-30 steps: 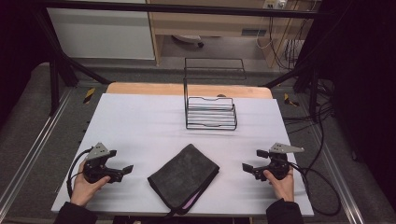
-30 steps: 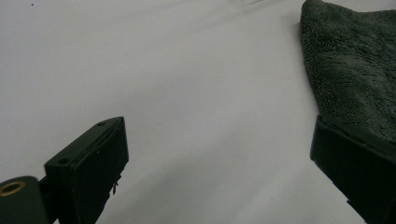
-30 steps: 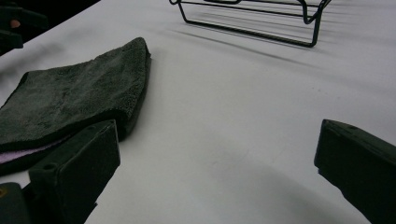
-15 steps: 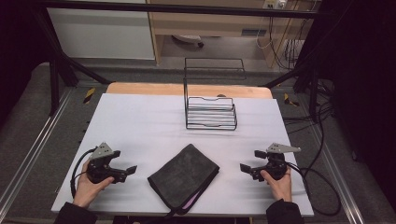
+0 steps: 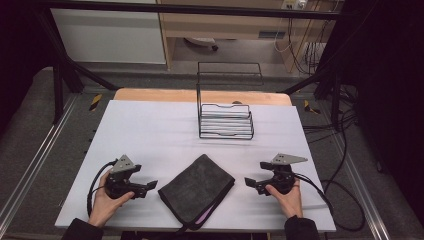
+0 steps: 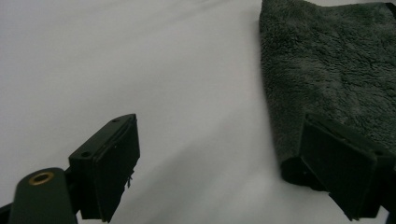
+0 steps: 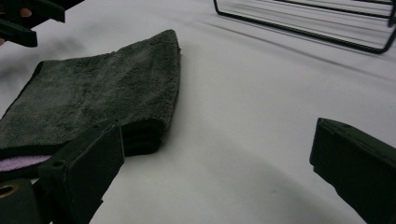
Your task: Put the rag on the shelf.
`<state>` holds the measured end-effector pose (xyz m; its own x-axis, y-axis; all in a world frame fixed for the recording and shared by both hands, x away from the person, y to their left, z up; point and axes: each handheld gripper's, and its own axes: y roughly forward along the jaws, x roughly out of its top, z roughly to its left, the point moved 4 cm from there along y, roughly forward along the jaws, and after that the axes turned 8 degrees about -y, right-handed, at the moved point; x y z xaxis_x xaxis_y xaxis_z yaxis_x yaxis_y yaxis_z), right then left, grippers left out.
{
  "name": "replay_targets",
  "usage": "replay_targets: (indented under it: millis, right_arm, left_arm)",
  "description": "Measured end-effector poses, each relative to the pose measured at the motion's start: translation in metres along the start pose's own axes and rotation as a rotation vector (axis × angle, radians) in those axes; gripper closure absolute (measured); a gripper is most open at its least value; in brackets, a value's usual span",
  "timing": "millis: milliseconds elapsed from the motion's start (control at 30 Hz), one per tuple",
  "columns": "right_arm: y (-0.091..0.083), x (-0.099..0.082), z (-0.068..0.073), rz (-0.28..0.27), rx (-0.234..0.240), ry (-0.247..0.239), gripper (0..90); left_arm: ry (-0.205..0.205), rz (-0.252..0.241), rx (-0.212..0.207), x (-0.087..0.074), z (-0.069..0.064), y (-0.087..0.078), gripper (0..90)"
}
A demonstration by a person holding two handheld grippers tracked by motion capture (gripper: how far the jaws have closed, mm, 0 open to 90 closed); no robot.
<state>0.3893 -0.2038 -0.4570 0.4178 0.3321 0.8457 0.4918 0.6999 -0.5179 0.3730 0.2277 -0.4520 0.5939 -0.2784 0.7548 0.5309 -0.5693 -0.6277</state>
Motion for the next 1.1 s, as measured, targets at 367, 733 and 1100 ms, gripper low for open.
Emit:
replay_targets:
  millis: [367, 733, 1100]
  right_arm:
    - [0.025, 0.009, 0.025, 0.064, -0.007, -0.018, 9.5]
    - [0.056, 0.007, 0.043, 0.12, -0.032, -0.004, 37.0]
    - [0.057, 0.001, 0.049, 0.167, -0.006, 0.035, 59.4]
  left_arm:
    - [0.013, 0.048, -0.038, 0.001, -0.026, 0.013, 32.0]
    - [0.033, 0.141, -0.057, -0.007, -0.036, 0.023, 55.8]
    - [0.028, 0.167, -0.072, -0.012, -0.038, 0.025, 62.3]
